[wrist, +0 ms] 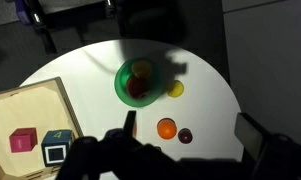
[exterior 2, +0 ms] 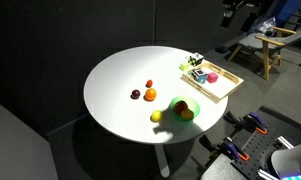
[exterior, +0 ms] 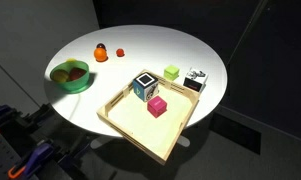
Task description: Put the small red fruit in the green bowl
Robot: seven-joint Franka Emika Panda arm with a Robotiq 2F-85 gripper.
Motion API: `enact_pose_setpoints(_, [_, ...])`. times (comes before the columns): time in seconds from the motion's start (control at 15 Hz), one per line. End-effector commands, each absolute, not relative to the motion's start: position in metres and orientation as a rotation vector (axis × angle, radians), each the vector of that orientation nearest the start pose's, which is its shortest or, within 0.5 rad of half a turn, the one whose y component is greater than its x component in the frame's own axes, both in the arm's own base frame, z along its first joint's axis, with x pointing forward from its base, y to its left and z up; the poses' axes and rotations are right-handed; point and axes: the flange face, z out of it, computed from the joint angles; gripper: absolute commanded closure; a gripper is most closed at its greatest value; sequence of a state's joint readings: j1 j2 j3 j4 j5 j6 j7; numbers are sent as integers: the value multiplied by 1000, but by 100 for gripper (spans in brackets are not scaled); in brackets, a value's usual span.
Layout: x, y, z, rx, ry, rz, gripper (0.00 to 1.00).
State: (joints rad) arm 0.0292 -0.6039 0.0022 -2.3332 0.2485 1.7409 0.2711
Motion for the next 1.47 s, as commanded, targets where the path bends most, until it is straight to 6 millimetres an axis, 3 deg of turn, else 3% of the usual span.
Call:
enact_pose_setpoints(0.0, [370, 34, 558, -2870, 406, 37, 0])
enact_pose_setpoints(0.8, [370, 34, 558, -2870, 406, 37, 0])
enact_pose_setpoints(1.4, [403, 23, 575, -2932, 465, -63, 0])
